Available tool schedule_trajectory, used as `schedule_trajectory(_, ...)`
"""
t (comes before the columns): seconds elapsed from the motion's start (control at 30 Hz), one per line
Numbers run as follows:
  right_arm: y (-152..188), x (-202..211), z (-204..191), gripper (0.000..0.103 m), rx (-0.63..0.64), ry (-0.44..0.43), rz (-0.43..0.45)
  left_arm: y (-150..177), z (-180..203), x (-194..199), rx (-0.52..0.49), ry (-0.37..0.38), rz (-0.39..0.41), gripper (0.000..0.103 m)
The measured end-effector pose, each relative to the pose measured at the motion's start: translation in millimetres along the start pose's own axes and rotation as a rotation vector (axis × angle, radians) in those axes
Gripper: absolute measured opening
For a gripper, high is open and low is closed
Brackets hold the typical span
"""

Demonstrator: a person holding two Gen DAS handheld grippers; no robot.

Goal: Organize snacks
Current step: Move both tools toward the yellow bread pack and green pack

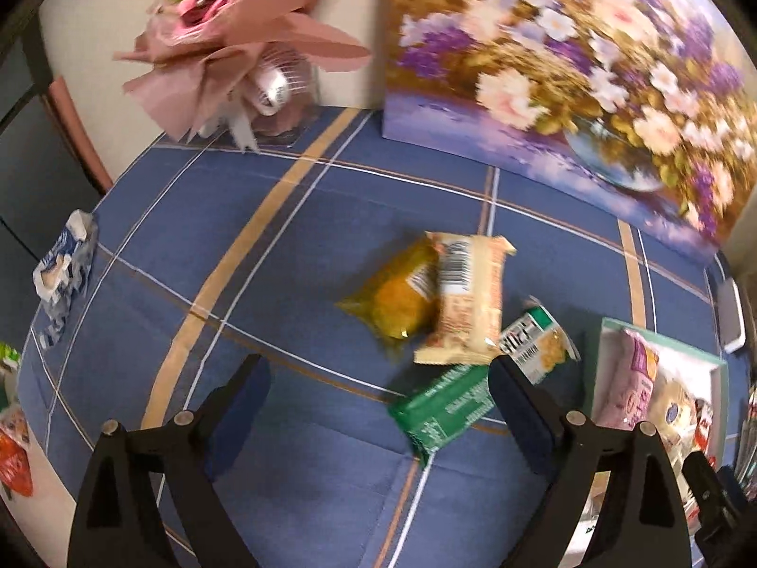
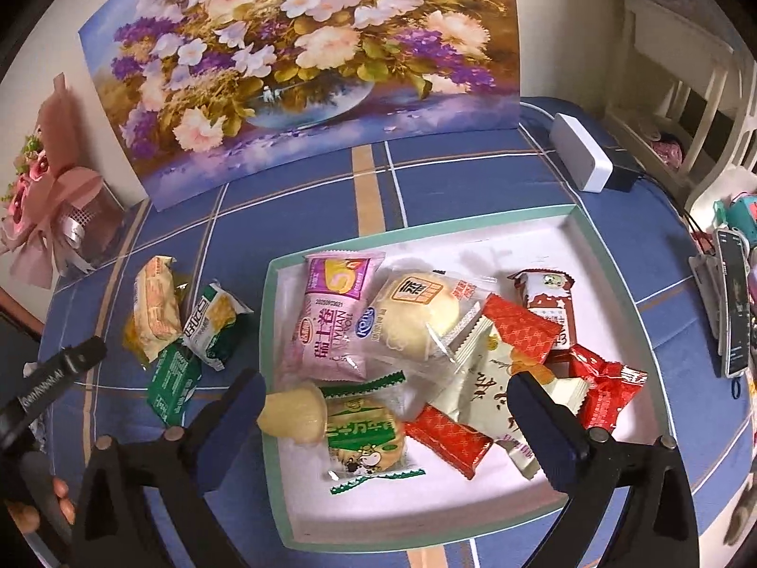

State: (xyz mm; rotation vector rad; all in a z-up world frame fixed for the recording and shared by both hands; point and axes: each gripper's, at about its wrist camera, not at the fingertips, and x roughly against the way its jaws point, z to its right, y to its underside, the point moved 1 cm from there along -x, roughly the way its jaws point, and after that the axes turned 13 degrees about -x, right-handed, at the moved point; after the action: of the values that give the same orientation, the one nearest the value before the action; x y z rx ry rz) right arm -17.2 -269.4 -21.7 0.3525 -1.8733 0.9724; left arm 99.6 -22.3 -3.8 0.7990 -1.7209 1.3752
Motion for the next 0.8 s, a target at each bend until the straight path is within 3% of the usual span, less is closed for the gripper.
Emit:
schedule_trajectory(0.27, -0.4, 0.8, -23.0, 0.103, -0.022, -0.04, -0.003, -0.3, -33.1, -6.5, 0.081, 0.019, -0.01, 0.094)
schedule_trajectory(0.8, 2.5, -29.2, -125.7, 0.103, 0.092, -0.107, -0.068, -7.0, -59.4, -43.1, 0.147, 0.126, -0.056, 0.094)
